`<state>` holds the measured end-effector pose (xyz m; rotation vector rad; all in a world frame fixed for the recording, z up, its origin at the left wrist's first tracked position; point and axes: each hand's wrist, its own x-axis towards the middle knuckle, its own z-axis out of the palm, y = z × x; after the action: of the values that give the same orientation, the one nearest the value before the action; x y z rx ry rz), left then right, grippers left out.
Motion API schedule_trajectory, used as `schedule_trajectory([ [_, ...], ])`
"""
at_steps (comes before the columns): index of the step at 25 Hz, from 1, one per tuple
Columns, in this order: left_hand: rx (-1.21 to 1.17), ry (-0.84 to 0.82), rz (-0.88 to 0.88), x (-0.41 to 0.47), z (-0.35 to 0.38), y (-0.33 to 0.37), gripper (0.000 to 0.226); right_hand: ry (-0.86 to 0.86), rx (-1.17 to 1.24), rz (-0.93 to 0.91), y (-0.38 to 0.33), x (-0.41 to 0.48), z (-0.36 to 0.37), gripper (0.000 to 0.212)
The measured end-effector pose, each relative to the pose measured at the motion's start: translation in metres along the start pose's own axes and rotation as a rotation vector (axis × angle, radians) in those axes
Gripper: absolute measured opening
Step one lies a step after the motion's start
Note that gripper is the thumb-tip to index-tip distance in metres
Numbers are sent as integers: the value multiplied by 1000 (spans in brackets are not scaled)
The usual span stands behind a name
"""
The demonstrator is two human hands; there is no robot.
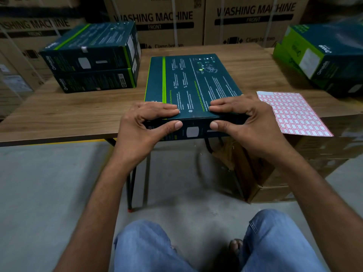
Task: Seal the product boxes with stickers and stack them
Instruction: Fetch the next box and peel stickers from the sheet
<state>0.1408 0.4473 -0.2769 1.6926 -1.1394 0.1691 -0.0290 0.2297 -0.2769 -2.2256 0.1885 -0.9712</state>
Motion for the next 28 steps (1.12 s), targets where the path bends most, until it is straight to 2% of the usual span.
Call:
schedule_trajectory([
  [5, 62, 60, 15, 0, 2, 5, 29, 82, -61, -35, -1, 2, 10, 34],
  [12, 108, -11, -33, 4, -3, 13, 29, -6, -118, -36, -3, 5, 2, 35],
  [19, 251, 67, 77, 3, 8, 12, 29, 56, -192, -53, 2, 7, 13, 29],
  [23, 209, 91, 86, 1, 11, 5, 31, -3, -202, -79, 2, 4, 8, 34],
  [26, 193, 53, 85, -5, 12, 2, 37, -16, -224, -113, 2, -3, 8, 42],
  [28, 220, 24, 95, -5, 10, 2, 38, 4, -206, -126, 2, -4, 9, 38],
])
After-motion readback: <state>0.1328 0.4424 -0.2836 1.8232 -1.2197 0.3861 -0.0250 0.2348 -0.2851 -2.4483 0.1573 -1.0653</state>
